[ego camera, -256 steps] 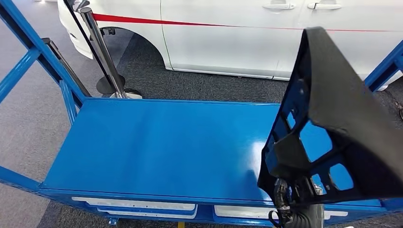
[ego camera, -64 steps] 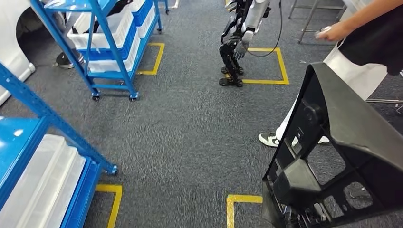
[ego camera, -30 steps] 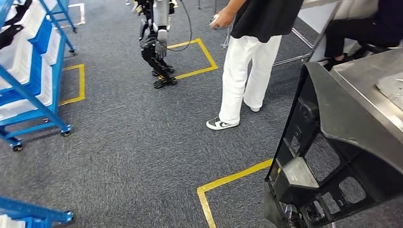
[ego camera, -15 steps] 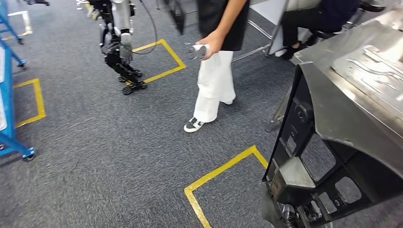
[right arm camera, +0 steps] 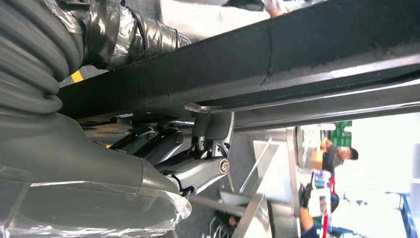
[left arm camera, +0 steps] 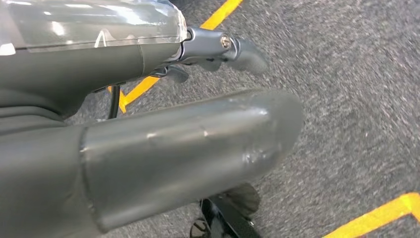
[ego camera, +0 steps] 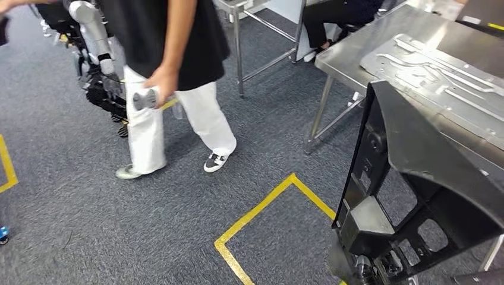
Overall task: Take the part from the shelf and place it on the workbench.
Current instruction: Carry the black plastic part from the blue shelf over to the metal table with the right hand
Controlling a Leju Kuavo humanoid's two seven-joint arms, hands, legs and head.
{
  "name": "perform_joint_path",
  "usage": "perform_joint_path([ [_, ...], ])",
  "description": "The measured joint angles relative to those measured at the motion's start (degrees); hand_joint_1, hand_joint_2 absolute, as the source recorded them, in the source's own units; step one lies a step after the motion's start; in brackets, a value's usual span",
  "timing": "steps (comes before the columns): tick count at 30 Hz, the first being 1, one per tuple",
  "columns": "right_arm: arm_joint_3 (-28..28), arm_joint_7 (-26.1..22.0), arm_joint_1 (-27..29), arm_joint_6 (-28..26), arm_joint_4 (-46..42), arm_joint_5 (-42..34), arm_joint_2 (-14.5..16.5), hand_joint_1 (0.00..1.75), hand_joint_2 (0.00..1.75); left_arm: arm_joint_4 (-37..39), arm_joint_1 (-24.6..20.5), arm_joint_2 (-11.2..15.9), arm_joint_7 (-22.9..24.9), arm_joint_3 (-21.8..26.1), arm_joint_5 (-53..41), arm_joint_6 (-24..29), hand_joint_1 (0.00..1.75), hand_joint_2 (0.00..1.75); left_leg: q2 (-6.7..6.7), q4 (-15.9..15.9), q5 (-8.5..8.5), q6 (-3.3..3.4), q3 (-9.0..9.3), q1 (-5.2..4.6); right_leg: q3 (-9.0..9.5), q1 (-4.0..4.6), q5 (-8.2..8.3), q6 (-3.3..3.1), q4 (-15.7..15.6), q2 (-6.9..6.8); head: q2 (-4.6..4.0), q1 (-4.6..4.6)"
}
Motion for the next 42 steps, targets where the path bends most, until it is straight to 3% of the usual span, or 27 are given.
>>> perform_joint_path([
  [1,0.0,0.0,0.0,0.0,0.0,0.0,0.0,1.75,1.75,0.0,0.0,0.0,0.0,0.0,0.0,-0.1,0.00,0.00,-0.30,2.4,-0.34,-0.04,-1.37,0.01,-0.02,0.03,-0.03,-0.02,0.1,0.75,0.01,0.00],
  [2,0.1,0.0,0.0,0.0,0.1,0.0,0.0,1.75,1.75,0.0,0.0,0.0,0.0,0.0,-0.1,-0.1,0.00,0.00,-0.42,2.7,0.52,-0.02,-1.78,0.01,0.00,0.04,-0.08,-0.01,0.2,1.53,0.01,0.00],
  [4,0.1,0.0,0.0,0.0,0.1,0.0,0.0,1.75,1.75,0.0,0.0,0.0,0.0,0.0,-0.3,-0.3,0.00,0.00,-1.25,-2.9,4.84,0.20,0.21,0.04,0.09,0.01,-0.25,0.17,0.6,3.16,0.02,-0.01],
  [6,0.2,0.0,-0.1,0.0,0.2,0.0,0.0,1.75,1.75,0.0,0.0,0.0,-0.1,0.1,-0.4,-0.4,0.00,0.00,-3.71,-9.8,7.73,0.56,2.91,0.15,-0.13,0.10,-0.47,0.62,1.0,4.66,0.01,0.01],
  [8,0.3,0.1,-0.2,0.0,0.2,0.0,-0.1,1.75,1.75,0.0,0.0,0.0,-0.1,0.2,-0.5,-0.4,0.00,0.00,-4.86,-12.2,7.89,0.96,3.72,0.03,-0.64,0.02,-0.52,1.34,1.3,5.96,0.00,0.01],
  [10,0.5,0.1,-0.1,0.0,0.2,0.1,-0.2,1.75,1.75,0.0,-0.1,0.0,-0.2,0.2,-0.6,-0.5,0.00,0.00,-3.65,-12.6,8.13,1.62,3.93,-0.02,-0.96,-0.26,-0.41,2.07,1.3,6.82,0.01,0.01],
  [12,0.8,0.1,-0.1,-0.2,0.2,0.3,-0.3,1.75,1.75,0.0,-0.2,0.0,-0.2,0.3,-0.8,-0.6,0.00,0.00,-2.20,-13.2,8.54,2.41,4.23,0.21,-1.94,-0.20,-1.81,2.59,3.4,4.64,0.01,0.07],
  [14,1.0,0.1,-0.3,-0.6,0.3,0.5,-0.6,1.75,1.75,0.0,-0.1,0.0,-0.3,0.6,-1.2,-0.9,0.00,0.00,-0.61,-13.5,8.67,2.85,4.24,0.20,-4.93,-0.12,-5.42,3.04,9.6,1.23,0.00,0.12],
  [16,1.3,0.1,-0.4,-0.9,0.3,0.8,-0.8,1.75,1.75,0.0,-0.1,0.0,-0.3,0.9,-1.5,-1.0,0.00,0.00,0.98,-13.5,8.54,2.95,4.18,0.08,-8.01,-0.22,-7.92,3.41,16.0,0.05,0.00,0.13],
  [17,1.4,0.2,-0.4,-1.1,0.4,0.8,-0.8,1.75,1.75,0.0,-0.1,0.0,-0.4,1.0,-1.6,-1.0,0.00,0.00,1.74,-13.5,8.41,2.93,4.23,0.04,-8.37,-0.25,-7.60,3.50,16.8,-0.16,0.00,0.12],
  [18,1.5,0.2,-0.4,-1.2,0.4,0.9,-0.9,1.75,1.75,0.1,-0.2,0.0,-0.4,1.1,-1.7,-1.1,0.00,0.00,2.47,-13.5,8.26,2.85,4.33,0.03,-7.57,-0.25,-6.21,3.48,15.3,-0.44,0.00,0.12],
  [19,1.6,0.2,-0.4,-1.3,0.4,0.9,-1.0,1.75,1.75,0.1,-0.2,0.0,-0.5,1.2,-1.7,-1.2,0.00,0.00,3.15,-13.5,8.06,2.74,4.55,0.01,-5.72,-0.19,-4.14,3.33,11.8,-1.18,0.00,0.12],
  [21,1.8,0.2,-0.5,-1.6,0.4,1.0,-1.3,1.75,1.75,0.1,-0.3,0.0,-0.6,1.4,-1.8,-1.4,0.00,0.00,4.34,-13.4,7.60,2.34,5.06,-0.18,-1.73,0.25,-1.12,2.67,4.2,-4.04,0.01,0.12],
  [23,2.1,0.3,-0.6,-1.8,0.4,1.0,-1.5,1.75,1.75,0.1,-0.4,0.0,-0.6,1.4,-1.8,-1.5,0.00,0.00,5.43,-13.3,7.20,1.82,5.46,-0.41,-0.36,0.77,-0.61,1.95,1.1,-5.35,0.02,0.09],
  [25,2.4,0.4,-0.6,-2.0,0.4,1.0,-1.6,1.75,1.75,0.1,-0.7,0.0,-0.7,1.4,-1.8,-1.6,0.00,0.00,6.39,-13.3,6.92,1.22,5.86,-0.48,-0.58,0.75,-0.47,1.32,1.0,-3.89,0.01,0.07],
  [27,2.5,0.5,-0.7,-2.0,0.4,1.0,-1.7,1.75,1.75,0.1,-0.8,0.0,-0.7,1.5,-1.8,-1.6,0.00,0.00,4.41,-11.8,5.62,0.61,5.59,-0.34,-0.56,0.37,-0.07,0.65,0.6,-2.55,0.01,0.05],
  [29,2.7,0.6,-1.0,-1.9,0.4,1.0,-1.7,1.75,1.75,0.1,-0.8,0.0,-0.7,1.6,-1.8,-1.6,0.00,0.00,0.89,-6.1,2.25,0.25,3.03,-0.13,-0.57,0.17,0.13,0.19,0.4,-1.30,0.00,0.04],
  [31,2.8,0.8,-1.2,-1.9,0.4,1.0,-1.7,1.75,1.75,0.1,-0.7,0.0,-0.7,1.8,-1.8,-1.6,0.00,0.00,-0.33,1.1,-0.52,0.06,-0.57,-0.06,-0.63,0.19,0.09,0.00,0.5,0.14,0.01,0.04],
  [32,2.9,0.9,-1.2,-1.9,0.5,1.0,-1.7,1.75,1.75,0.1,-0.7,0.0,-0.7,1.9,-1.8,-1.6,0.00,0.00,-0.42,2.7,-0.36,-0.01,-1.56,-0.04,-0.61,0.21,0.04,-0.01,0.6,0.93,0.01,0.03],
  [33,2.9,1.0,-1.3,-1.9,0.6,1.0,-1.7,1.75,1.75,0.2,-0.7,0.0,-0.7,1.9,-1.8,-1.6,0.00,0.00,-0.49,2.1,0.98,-0.01,-1.59,-0.02,-0.59,0.19,-0.05,0.02,0.8,1.76,0.02,0.03],
  [34,3.0,1.1,-1.3,-1.9,0.6,1.0,-1.7,1.75,1.75,0.2,-0.7,0.0,-0.7,1.9,-1.8,-1.7,0.00,0.00,-0.75,-0.6,3.22,0.04,-0.66,0.03,-0.56,0.16,-0.19,0.11,1.1,2.63,0.01,0.03],
  [36,3.0,1.2,-1.4,-1.9,0.7,1.0,-1.7,1.75,1.75,0.2,-0.7,0.0,-0.6,2.0,-1.7,-1.7,0.00,0.00,-3.09,-7.8,6.81,0.36,2.14,0.22,-0.73,0.13,-0.57,0.52,1.8,4.21,0.01,0.04],
  [38,3.1,1.3,-1.6,-1.9,0.7,1.0,-1.8,1.75,1.75,0.2,-0.7,0.0,-0.4,2.1,-1.7,-1.8,0.00,0.00,-5.30,-11.2,7.59,0.78,3.46,0.23,-1.22,0.04,-0.69,1.20,2.2,5.62,0.02,0.05],
  [39,3.2,1.4,-1.7,-2.0,0.7,1.0,-1.9,1.75,1.75,0.2,-0.7,0.0,-0.3,2.1,-1.7,-1.8,0.00,0.00,-5.51,-11.4,7.45,1.04,3.57,0.11,-1.48,-0.06,-0.58,1.60,2.3,6.31,0.02,0.06],
  [41,3.4,1.4,-1.6,-2.0,0.7,1.0,-2.0,1.75,1.75,0.2,-0.7,0.0,-0.3,2.1,-1.6,-1.8,0.00,0.00,-4.13,-11.9,7.74,1.82,3.84,0.03,-1.74,-0.36,-0.38,2.31,2.1,7.18,0.01,0.07],
  [42,3.5,1.4,-1.6,-2.0,0.7,1.0,-2.0,1.75,1.75,0.2,-0.8,0.0,-0.3,2.1,-1.6,-1.8,0.00,0.00,-3.35,-12.3,7.98,2.23,4.03,0.15,-2.08,-0.32,-0.82,2.59,2.7,6.38,0.01,0.11],
])
